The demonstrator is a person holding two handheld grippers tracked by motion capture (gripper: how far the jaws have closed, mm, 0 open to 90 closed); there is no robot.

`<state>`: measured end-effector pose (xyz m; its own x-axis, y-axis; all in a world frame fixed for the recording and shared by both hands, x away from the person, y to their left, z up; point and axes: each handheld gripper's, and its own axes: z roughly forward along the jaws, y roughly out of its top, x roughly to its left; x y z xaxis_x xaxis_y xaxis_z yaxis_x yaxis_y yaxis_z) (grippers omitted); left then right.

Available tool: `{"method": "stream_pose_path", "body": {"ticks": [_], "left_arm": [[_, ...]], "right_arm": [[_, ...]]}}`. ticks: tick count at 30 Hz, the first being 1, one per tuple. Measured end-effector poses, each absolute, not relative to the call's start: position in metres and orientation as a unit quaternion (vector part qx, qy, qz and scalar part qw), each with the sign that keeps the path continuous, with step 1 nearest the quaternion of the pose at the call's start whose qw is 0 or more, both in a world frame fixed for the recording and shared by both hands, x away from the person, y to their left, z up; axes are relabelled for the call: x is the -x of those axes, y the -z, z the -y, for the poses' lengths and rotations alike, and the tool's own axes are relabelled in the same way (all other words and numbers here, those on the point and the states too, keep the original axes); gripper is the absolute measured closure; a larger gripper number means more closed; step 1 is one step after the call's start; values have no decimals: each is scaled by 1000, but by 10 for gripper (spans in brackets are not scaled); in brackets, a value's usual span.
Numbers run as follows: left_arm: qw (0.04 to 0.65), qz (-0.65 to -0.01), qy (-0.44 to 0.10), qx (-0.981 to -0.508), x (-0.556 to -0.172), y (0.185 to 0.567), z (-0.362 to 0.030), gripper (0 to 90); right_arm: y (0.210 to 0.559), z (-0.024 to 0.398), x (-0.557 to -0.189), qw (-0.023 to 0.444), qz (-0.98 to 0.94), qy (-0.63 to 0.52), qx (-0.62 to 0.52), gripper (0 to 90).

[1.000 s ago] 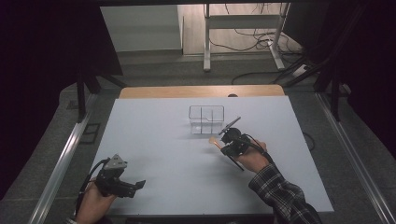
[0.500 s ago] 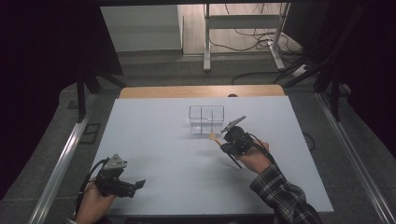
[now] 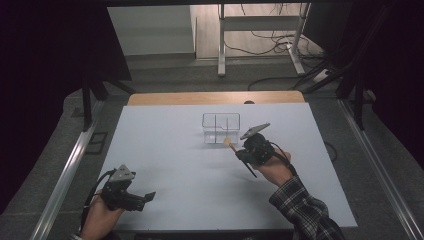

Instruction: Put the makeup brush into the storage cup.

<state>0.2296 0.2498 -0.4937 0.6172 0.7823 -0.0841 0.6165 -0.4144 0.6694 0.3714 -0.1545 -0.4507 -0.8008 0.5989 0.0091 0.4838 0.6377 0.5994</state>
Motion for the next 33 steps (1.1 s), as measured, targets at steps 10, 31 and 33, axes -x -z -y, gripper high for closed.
{"method": "stream_pose_path", "body": {"ticks": [10, 31, 33], "left_arm": [[371, -412, -122, -823, -228, 490, -252, 0], [402, -397, -135, -814, -224, 485, -253, 0], [402, -396, -135, -814, -224, 485, -252, 0]], "right_arm": [[444, 159, -371, 105, -887, -333, -302, 839], [428, 167, -369, 128, -843, -418, -314, 839], [426, 168, -369, 133, -839, -425, -314, 839]]}}
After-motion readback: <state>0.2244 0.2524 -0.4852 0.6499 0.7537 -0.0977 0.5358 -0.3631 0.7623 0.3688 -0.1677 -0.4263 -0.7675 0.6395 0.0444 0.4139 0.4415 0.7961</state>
